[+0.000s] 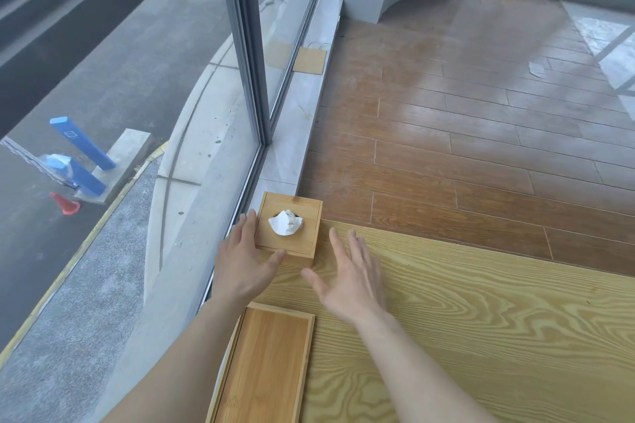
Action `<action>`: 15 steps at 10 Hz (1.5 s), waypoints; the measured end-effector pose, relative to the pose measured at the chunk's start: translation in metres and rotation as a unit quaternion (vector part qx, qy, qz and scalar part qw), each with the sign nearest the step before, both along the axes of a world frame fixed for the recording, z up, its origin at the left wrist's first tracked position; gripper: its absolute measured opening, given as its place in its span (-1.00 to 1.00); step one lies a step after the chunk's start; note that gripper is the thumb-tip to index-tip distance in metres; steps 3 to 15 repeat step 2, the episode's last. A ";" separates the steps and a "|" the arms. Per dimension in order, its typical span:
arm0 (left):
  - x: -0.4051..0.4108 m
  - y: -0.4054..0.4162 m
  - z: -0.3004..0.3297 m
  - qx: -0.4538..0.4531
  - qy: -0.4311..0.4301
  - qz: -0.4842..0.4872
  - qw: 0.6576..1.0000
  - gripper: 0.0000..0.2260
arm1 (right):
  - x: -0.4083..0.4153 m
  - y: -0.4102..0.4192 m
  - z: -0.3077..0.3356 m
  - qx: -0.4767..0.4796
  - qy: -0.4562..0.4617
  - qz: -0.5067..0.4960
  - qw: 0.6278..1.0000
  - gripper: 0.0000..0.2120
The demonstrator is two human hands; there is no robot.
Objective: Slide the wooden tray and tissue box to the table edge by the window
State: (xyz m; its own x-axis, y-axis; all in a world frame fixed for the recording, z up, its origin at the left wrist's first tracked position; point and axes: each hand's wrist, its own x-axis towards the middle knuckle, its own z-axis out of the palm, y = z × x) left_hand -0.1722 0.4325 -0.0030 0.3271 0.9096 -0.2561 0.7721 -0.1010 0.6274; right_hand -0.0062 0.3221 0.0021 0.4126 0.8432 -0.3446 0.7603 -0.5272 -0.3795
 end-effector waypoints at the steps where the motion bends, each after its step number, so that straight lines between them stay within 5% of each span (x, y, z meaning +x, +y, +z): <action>1: -0.001 -0.008 0.005 0.047 0.055 -0.011 0.997 -0.16 | 0.017 -0.015 0.006 -0.051 -0.047 0.016 0.997 -0.03; 15: 0.001 -0.019 0.014 0.081 0.095 -0.028 0.992 -0.13 | 0.032 -0.031 0.018 -0.081 -0.056 0.008 0.995 -0.01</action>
